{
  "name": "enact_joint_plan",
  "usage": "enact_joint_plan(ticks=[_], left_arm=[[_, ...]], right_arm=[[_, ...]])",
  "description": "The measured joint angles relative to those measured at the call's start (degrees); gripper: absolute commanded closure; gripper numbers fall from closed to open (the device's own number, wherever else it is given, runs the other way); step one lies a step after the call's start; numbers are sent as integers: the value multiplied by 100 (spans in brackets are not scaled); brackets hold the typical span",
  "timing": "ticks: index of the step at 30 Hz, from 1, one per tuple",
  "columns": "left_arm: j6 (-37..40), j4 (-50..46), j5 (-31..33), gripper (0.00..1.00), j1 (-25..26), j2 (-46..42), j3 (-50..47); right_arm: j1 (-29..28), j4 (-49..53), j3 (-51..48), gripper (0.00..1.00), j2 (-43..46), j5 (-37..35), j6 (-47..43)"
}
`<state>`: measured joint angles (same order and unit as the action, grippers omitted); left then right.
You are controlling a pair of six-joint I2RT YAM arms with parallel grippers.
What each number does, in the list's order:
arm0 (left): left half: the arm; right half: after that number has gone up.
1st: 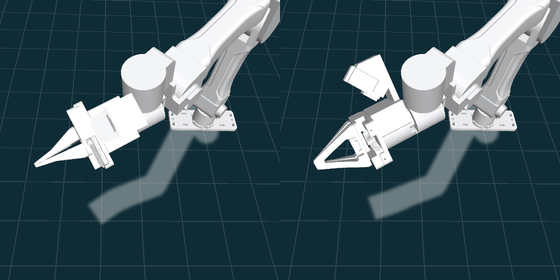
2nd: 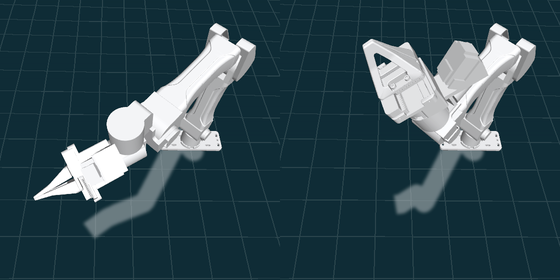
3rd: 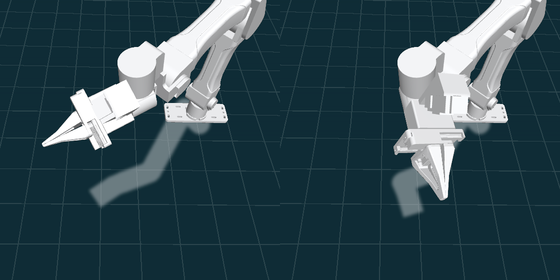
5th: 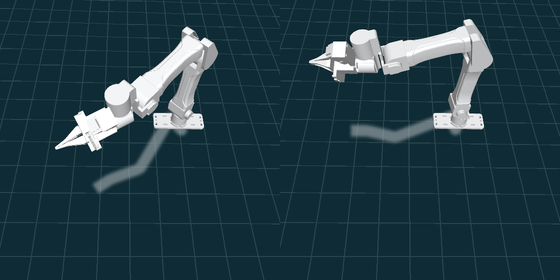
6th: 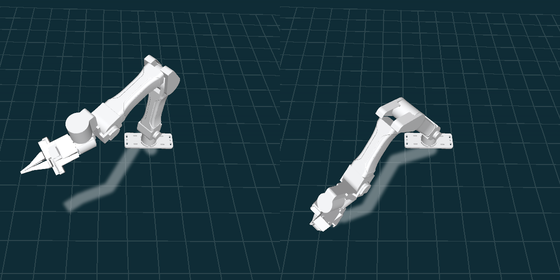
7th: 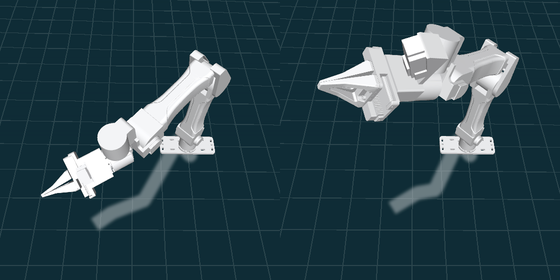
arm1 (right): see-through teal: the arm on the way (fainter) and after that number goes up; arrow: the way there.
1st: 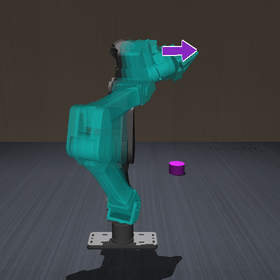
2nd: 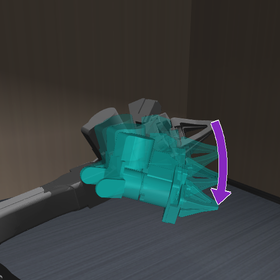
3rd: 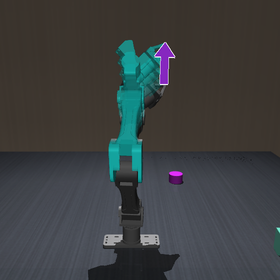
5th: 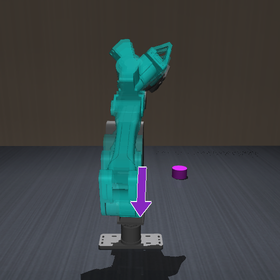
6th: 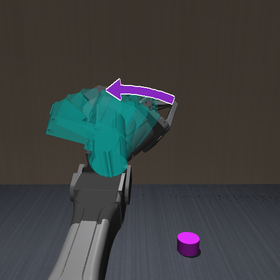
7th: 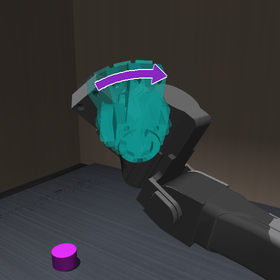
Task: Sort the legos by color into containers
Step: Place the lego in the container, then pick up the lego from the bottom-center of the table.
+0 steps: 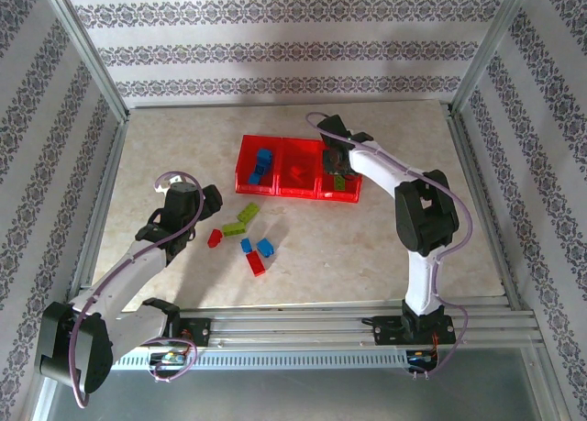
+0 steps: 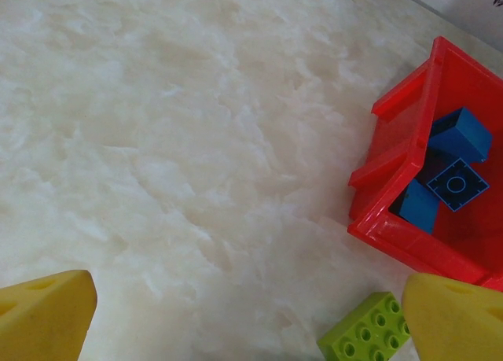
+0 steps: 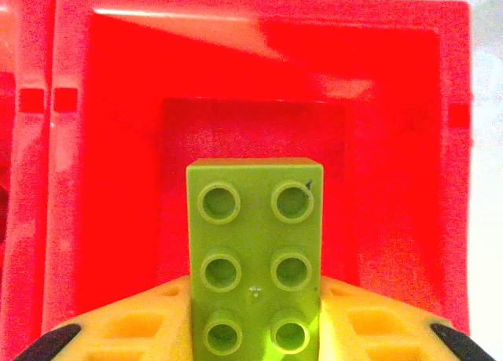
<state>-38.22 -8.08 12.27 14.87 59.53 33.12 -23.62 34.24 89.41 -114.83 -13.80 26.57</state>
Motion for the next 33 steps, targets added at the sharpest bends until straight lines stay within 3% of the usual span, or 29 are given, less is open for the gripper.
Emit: enact_joint_plan(ticks=[9,18,26,33], left_arm=[[0,-2,-22,0,0,7,0],[0,-2,-46,0,0,7,0],[-2,-61,-179,0,0,7,33],[-4,-313,-361,0,-2,-26,92]], right_arm=[[116,-127,87,53,-127,326,20],[166,-195,24,52,-48,433,20],[26,-214,-608,50,896,382,22],[-791,-116,-1412,45,2070,162,136]])
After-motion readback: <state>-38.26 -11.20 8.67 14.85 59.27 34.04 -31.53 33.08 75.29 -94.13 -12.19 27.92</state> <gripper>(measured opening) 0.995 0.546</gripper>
